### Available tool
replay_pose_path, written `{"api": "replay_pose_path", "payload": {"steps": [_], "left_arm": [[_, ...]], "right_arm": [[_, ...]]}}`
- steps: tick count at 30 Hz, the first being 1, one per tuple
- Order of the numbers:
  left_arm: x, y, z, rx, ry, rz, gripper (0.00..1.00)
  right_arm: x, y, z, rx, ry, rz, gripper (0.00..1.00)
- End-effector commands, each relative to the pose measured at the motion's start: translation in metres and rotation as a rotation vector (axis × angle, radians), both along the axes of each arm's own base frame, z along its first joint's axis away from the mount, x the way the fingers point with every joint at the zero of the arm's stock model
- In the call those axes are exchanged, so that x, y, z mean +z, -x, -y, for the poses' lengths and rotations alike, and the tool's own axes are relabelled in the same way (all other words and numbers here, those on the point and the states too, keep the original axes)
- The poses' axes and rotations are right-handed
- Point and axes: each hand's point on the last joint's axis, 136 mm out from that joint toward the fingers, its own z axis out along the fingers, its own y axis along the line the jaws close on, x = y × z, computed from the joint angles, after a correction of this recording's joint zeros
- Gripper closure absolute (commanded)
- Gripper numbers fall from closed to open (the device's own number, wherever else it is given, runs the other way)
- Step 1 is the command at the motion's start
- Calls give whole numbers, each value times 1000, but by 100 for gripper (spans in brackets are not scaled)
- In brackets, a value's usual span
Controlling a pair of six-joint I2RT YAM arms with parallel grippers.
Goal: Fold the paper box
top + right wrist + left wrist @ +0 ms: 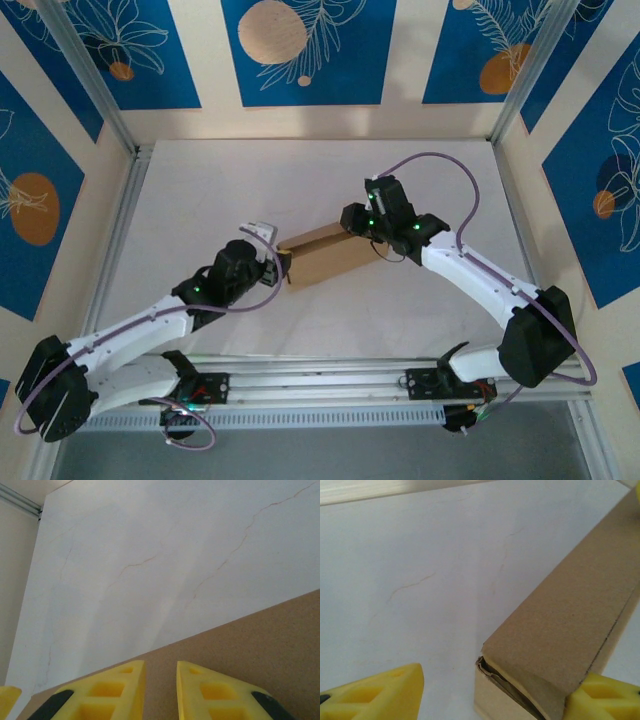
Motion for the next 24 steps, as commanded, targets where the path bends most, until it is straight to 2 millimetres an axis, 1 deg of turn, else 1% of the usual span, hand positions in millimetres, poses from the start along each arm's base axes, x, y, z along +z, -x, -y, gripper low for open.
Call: {"api": "replay_pose_path", "payload": {"steps": [1,4,7,9,13,16,18,21,23,24], "left_arm": [[24,10,15,-104,37,44,34],[28,20,27,-202,59,62,32],[38,28,38,-291,101,107,27],[46,29,42,-314,116,138,24],[62,34,50,-371,140,169,23],[76,43,56,-428,180,186,23],[84,42,53,-402,213,185,23],[93,28,40,-267,271,163,26],[94,15,26,-143,294,137,33],[92,7,19,-78,300,116,38]], "right_arm": [[-19,13,6,-20,37,-71,75],[-20,13,3,-17,30,-70,75],[-20,14,1,-15,24,-73,75],[-20,15,-1,-14,22,-73,75],[-20,15,-1,-14,29,-69,75],[-20,16,1,-17,32,-69,75],[-21,17,1,-15,32,-68,75],[-21,18,0,-10,30,-68,75],[-22,19,0,-9,32,-68,75],[-22,19,-1,-6,35,-67,75]]}}
